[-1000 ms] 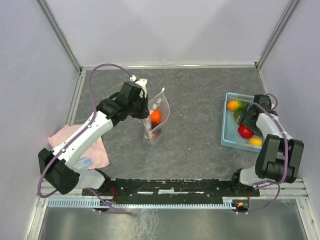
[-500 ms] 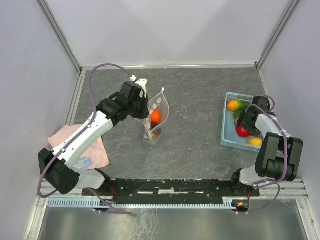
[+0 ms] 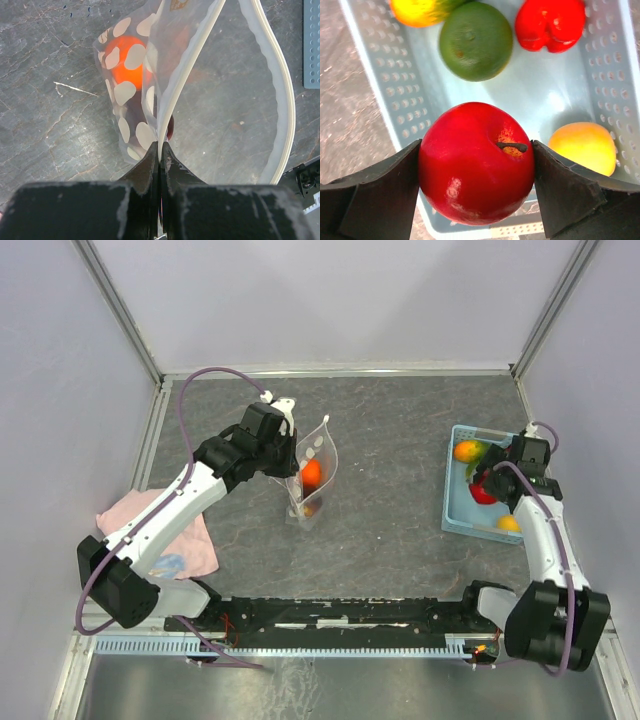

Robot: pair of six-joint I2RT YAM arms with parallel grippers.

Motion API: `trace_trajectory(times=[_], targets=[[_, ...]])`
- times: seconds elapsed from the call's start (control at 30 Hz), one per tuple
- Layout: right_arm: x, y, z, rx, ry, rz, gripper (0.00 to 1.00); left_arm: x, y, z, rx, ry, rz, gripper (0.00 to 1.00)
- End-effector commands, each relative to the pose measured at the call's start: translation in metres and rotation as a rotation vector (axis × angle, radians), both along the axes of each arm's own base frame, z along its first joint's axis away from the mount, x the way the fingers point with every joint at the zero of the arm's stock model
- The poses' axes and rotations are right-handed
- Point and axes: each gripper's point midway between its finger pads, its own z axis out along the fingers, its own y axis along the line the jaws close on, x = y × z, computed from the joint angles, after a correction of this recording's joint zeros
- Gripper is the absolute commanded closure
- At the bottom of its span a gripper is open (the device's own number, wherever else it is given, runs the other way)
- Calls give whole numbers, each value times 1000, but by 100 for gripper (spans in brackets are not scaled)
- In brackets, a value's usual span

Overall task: Place the food in the zip-top bag and seal the zipper
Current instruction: Pick up the fake fruit from the bin.

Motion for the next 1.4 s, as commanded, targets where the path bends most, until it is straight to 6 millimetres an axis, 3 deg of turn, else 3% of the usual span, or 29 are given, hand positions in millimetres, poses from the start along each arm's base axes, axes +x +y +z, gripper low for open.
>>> trace_trajectory(times=[0.0,0.37,0.53,0.8,0.93,1.1,1.37], targets=[[8,30,42,-21,-122,135,39,5,-3,4,-5,-25,-24,97],[23,133,147,26,-467,504,41,5,-2,7,4,-37,-35,97],[23,195,194,121,-657,714,41,4,-3,7,0,-34,-48,97],[10,284,235,170,-829,994,40,2,-5,6,-8,-29,-59,97],[-3,330,248,173,-898,1144,40,0,-7,8,-17,-28,-69,97],[-16,381,250,188,-951,1309,40,0,-8,6,-18,-22,-72,97],[-3,418,215,176,-915,1401,39,0,-9,6,-21,-20,-76,97]])
